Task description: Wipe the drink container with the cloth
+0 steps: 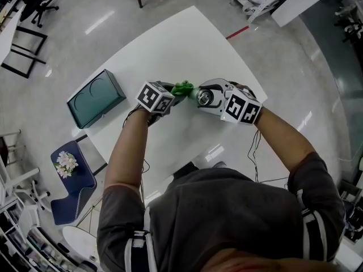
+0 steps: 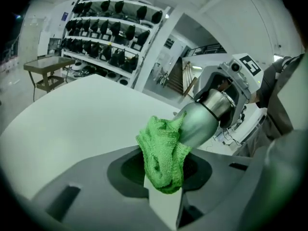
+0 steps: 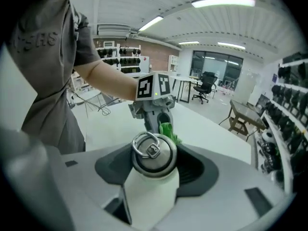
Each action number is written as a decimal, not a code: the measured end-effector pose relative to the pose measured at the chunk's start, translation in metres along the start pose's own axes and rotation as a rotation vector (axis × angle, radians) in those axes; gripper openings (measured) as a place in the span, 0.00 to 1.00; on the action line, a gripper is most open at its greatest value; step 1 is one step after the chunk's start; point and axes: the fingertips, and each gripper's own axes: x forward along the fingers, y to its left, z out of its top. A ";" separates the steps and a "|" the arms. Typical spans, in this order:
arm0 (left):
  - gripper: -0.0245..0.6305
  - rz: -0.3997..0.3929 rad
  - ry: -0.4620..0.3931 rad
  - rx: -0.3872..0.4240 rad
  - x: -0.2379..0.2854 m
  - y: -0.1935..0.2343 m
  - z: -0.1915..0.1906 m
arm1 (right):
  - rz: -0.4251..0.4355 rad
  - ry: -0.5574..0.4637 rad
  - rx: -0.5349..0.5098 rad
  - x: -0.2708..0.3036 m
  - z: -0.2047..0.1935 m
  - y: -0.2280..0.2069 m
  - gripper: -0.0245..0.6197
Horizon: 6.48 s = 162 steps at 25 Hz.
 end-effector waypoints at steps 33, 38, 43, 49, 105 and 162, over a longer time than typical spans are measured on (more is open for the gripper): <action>0.21 0.125 0.104 0.816 -0.022 -0.081 0.067 | -0.136 -0.286 0.143 0.091 -0.063 0.001 0.60; 0.21 0.060 0.117 0.694 0.000 -0.067 0.076 | -0.155 -0.287 0.156 0.093 -0.064 0.001 0.60; 0.21 -0.033 0.060 0.538 -0.011 -0.055 0.069 | -0.161 -0.282 0.146 0.090 -0.062 0.001 0.60; 0.21 -0.055 0.064 0.464 -0.032 -0.042 0.038 | -0.143 -0.269 0.159 0.091 -0.067 0.002 0.60; 0.20 -0.542 0.195 0.145 0.030 -0.068 0.079 | -0.198 -0.273 0.169 0.088 -0.062 -0.003 0.60; 0.20 0.115 -0.025 0.976 -0.051 -0.092 0.051 | -0.184 -0.251 0.196 0.088 -0.066 0.000 0.60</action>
